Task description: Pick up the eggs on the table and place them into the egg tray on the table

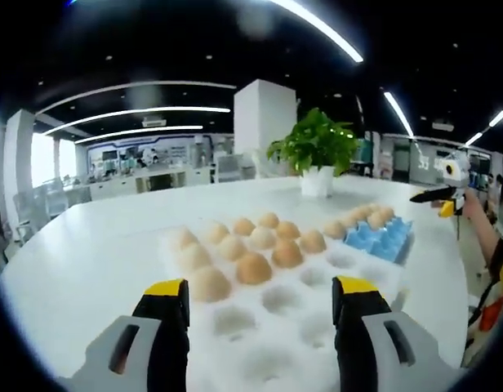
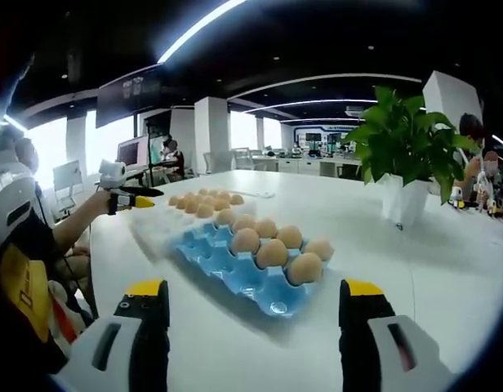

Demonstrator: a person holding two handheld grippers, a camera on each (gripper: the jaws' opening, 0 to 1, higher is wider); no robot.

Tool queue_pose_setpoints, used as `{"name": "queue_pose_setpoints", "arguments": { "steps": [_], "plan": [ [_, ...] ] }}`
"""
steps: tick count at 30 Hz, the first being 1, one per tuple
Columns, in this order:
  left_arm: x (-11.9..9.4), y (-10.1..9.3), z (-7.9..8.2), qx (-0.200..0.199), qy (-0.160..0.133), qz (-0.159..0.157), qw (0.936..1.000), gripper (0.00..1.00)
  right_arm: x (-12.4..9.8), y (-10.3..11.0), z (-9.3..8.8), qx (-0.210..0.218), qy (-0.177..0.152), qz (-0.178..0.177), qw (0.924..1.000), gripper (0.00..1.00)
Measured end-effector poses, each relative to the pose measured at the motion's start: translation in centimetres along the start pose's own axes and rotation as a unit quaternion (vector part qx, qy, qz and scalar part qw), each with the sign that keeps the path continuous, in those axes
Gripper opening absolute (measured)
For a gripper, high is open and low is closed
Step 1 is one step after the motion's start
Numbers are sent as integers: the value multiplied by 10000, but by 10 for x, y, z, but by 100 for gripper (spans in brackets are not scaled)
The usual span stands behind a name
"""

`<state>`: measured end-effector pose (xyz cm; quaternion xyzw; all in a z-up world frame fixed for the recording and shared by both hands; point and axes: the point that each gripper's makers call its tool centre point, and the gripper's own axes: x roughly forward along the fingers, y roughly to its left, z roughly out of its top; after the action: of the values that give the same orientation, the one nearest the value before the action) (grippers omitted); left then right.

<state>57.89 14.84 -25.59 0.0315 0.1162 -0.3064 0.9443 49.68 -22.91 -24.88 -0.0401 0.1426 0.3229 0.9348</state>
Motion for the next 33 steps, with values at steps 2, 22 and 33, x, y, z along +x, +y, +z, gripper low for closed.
{"name": "queue_pose_setpoints", "arguments": {
  "steps": [2, 22, 33],
  "plan": [
    [7, 8, 0, -169, -32, -9, 9999, 69, 0, -1, -1, 19, -3, -11, 10000, 89],
    [35, 41, -8, -349, 178, -28, 9992, 57, 4, 0, -4, 69, 19, -5, 10000, 89],
    [41, 51, -17, -243, 254, 27, 9994, 47, 3, -1, -6, 91, 40, -28, 9999, 89]
  ]
}}
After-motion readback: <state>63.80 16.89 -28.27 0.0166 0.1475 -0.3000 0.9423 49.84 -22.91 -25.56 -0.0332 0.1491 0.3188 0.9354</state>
